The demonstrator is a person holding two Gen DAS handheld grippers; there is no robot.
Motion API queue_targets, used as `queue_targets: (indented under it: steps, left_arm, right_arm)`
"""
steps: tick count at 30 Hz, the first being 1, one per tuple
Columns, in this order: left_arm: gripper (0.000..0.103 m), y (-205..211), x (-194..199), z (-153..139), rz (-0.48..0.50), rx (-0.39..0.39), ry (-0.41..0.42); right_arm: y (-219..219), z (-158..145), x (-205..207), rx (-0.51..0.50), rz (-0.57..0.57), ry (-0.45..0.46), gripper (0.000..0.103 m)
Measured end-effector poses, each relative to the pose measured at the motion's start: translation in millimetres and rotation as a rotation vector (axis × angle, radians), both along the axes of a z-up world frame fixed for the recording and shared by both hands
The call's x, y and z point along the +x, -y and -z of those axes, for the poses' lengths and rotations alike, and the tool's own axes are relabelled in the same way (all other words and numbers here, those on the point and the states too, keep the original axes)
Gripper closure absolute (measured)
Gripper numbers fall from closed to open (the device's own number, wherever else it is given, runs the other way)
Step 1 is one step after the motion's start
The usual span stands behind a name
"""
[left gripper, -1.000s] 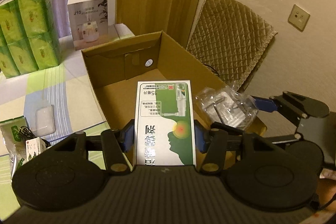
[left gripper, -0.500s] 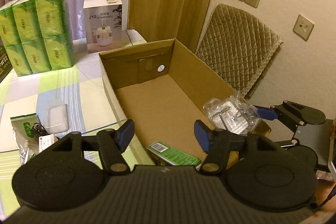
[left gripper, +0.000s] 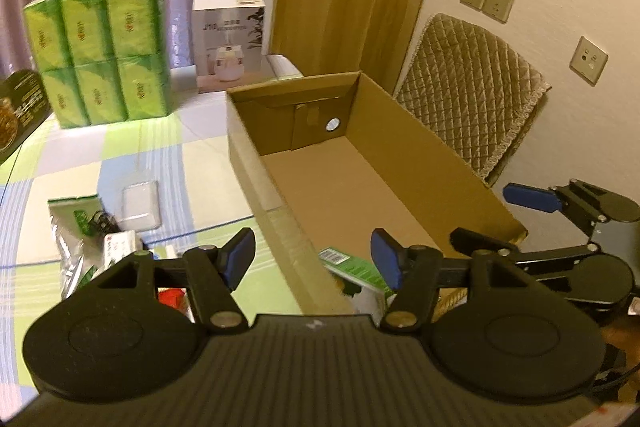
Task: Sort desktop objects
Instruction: 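Withdraw both open grippers from the cardboard box back over the table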
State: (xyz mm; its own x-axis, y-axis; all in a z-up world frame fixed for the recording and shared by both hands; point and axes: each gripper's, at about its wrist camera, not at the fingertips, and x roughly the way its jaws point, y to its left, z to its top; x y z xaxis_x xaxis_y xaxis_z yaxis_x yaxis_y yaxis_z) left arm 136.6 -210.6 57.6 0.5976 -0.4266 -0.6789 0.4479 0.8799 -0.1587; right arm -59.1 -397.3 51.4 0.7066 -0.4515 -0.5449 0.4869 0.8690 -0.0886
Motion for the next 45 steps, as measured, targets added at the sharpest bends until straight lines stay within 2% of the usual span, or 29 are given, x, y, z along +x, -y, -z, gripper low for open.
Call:
queue_targets:
  steps: [11, 18, 29, 45]
  left_arm:
    - [0.039, -49, -36, -1, -0.074, 0.009, 0.012]
    - [0.031, -87, -61, 3, -0.134, 0.013, 0.008]
    - [0.029, -137, -95, 17, -0.21, 0.054, -0.01]
    - [0.027, -172, -110, 37, -0.253, 0.079, -0.051]
  right_arm:
    - [-53, -4, -8, 0.039, -0.051, 0.036, 0.018]
    - [-82, 4, -11, 0.077, -0.088, 0.024, 0.015]
    - [-113, 13, -11, 0.11, -0.152, -0.006, 0.015]
    - [-140, 32, 10, 0.148, -0.252, -0.078, 0.014]
